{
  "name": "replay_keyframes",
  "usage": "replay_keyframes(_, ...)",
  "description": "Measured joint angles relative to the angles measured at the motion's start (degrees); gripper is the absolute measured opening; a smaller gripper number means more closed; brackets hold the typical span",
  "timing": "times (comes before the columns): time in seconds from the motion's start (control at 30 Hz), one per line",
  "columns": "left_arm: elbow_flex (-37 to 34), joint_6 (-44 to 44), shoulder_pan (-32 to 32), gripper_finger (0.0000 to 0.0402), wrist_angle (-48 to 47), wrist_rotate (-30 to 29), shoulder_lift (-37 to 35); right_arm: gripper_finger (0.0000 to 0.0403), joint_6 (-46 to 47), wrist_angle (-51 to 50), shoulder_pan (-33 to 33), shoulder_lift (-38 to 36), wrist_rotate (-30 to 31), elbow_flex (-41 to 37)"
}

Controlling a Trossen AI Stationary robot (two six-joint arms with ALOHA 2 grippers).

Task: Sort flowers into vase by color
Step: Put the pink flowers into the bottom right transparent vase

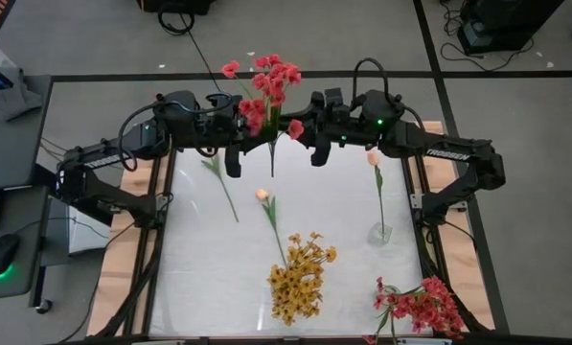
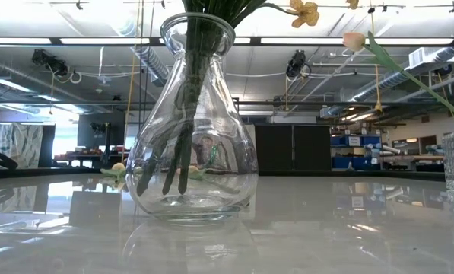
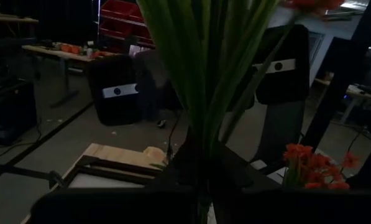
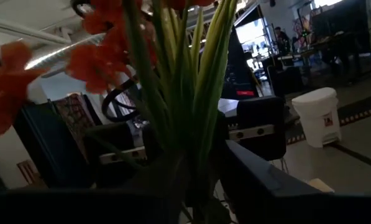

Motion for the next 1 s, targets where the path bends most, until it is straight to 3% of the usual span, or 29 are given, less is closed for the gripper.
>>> replay_keyframes(0.2, 0.00, 0.03, 0.00, 0.0023, -0.07, 0.02, 0.02, 0.0186, 0.29, -0.68, -0.17, -0.02, -0.26, 0.00)
replay_keyframes(0.33, 0.00, 1.00, 0.00, 0.0023, -0.95, 0.81, 0.02, 0.0207, 0.14, -1.83, -0.28, -0.02, -1.30, 0.00)
replay_keyframes(0.67, -0.07, 0.86, 1.04, 0.0023, -2.20, 0.79, -1.74, 0.0211, -2.30, -11.45, -2.79, -2.90, -1.98, 0.00)
replay_keyframes(1.0, -0.07, -0.37, 3.54, 0.0023, -2.60, 0.61, -1.78, 0.0211, -0.10, -7.05, -0.92, -2.97, -3.85, 0.00)
